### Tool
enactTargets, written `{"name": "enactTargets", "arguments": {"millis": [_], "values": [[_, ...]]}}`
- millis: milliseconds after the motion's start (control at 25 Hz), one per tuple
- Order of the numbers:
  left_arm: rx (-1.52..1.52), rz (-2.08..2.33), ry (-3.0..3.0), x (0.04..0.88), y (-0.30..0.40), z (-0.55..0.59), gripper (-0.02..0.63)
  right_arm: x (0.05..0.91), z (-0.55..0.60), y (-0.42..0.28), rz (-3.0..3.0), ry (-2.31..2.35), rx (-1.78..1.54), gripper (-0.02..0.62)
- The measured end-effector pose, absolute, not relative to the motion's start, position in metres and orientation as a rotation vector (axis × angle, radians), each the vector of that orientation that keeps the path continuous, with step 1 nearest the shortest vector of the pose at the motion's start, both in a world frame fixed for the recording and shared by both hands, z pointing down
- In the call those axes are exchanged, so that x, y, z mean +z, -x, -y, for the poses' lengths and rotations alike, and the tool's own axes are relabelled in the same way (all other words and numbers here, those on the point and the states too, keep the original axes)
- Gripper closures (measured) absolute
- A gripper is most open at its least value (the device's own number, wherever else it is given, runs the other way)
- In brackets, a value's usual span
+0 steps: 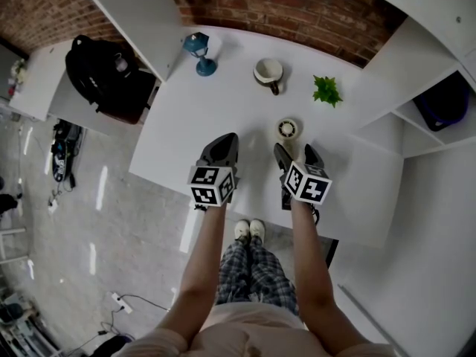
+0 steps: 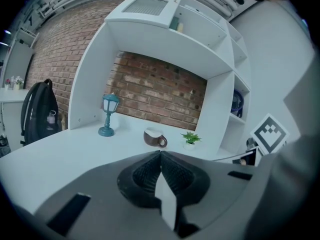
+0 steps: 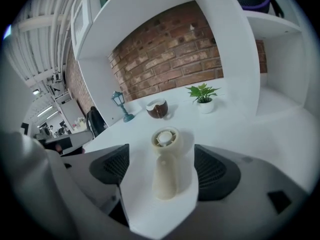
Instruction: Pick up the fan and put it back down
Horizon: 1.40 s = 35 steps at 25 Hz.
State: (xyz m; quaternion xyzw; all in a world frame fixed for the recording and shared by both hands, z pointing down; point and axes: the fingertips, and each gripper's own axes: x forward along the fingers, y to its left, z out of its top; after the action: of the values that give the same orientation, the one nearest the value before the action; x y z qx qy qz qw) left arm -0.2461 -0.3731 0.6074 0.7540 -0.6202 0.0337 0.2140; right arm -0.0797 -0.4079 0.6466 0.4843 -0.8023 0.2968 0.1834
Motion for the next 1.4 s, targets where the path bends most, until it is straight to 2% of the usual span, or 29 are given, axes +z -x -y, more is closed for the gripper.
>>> {"name": "enactTargets", "arguments": {"millis": [80,280,440,600,960,1400], "values": [[0.09,1.723,-2.101,0.601,0.246,0.371,0.578,0.631,0.409,0.075,2.307,-1.394,0.805,0.206],[0.077,1.745,-2.125,0.575,0.25,0.358,0.578,0.578,0.405,0.058,2.43,-1.475,0.659,0.378],[0.052,1.763,-2.156,0.544,0.257,0.341,0.578,0.532,0.394,0.043,2.501,-1.527,0.53,0.487],[0.012,1.792,-2.187,0.508,0.265,0.323,0.578,0.491,0.38,0.023,2.542,-1.597,0.454,0.555],[-0.049,1.829,-2.261,0.451,0.265,0.297,0.578,0.425,0.342,-0.008,2.621,-1.683,0.306,0.578],[-0.123,1.845,-2.296,0.421,0.262,0.272,0.578,0.403,0.312,-0.04,2.627,-1.762,0.223,0.58]]}}
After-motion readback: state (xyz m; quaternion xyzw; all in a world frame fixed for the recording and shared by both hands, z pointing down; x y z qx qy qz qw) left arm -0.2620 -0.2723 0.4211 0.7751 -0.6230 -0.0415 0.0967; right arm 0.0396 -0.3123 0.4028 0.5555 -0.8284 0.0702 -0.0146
